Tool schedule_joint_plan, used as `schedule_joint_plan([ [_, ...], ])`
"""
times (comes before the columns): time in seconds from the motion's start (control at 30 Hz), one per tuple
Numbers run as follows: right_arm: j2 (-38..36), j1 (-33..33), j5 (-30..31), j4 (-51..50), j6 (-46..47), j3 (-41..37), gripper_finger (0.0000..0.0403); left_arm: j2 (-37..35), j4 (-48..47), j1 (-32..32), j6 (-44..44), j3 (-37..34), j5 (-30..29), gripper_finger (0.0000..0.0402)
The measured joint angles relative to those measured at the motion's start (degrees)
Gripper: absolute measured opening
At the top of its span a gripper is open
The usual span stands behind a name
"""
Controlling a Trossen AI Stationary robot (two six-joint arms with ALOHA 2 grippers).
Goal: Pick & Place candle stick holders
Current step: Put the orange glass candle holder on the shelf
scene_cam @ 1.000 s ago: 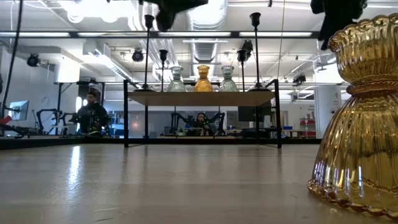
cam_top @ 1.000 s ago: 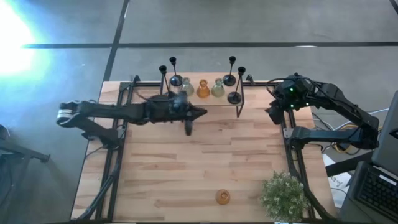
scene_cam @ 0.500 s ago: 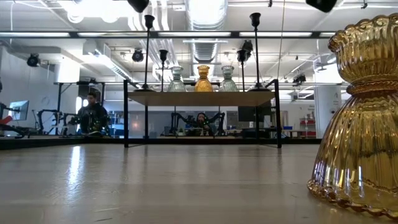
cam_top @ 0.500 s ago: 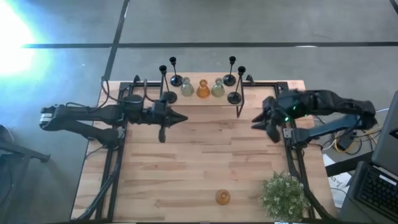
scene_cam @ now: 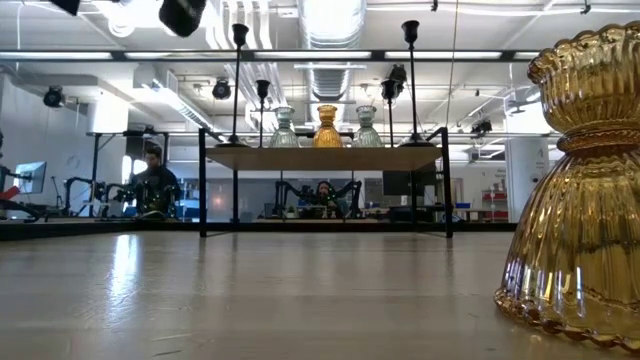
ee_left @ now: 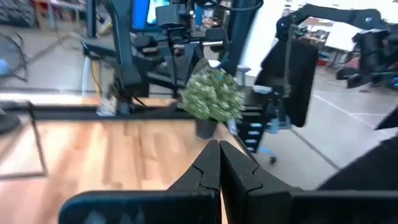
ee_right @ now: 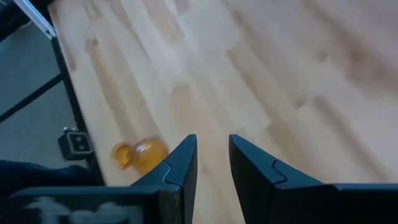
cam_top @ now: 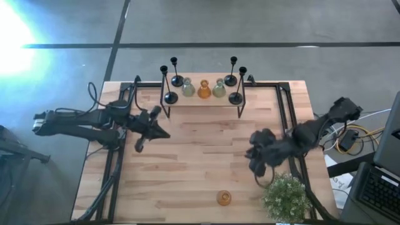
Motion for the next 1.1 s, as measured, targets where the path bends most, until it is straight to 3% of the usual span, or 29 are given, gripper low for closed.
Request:
schedule_joint_plan([
  [0.37,10.69,12.79,3.57,1.99,22.57,0.13,0.0088,-4.62,-0.52,-0.24,0.58,-8.89,3.33,0.0],
  [0.5,14.73,13.67,2.96,4.61,19.96,0.13,0.0082,-3.41,-0.66,-0.35,0.75,-11.51,6.63,0.0],
  [0.73,20.64,13.65,-5.21,9.35,13.8,0.13,0.0081,1.6,-0.62,-2.94,1.19,-12.59,13.05,0.0],
  [0.93,22.02,11.88,-7.89,17.77,10.74,0.13,0.0086,7.12,-0.59,-6.45,4.87,-12.28,13.11,0.0],
  [1.1,21.88,7.74,-15.58,18.92,9.41,0.15,0.0082,11.94,0.78,-7.02,3.28,-12.28,12.79,0.0],
])
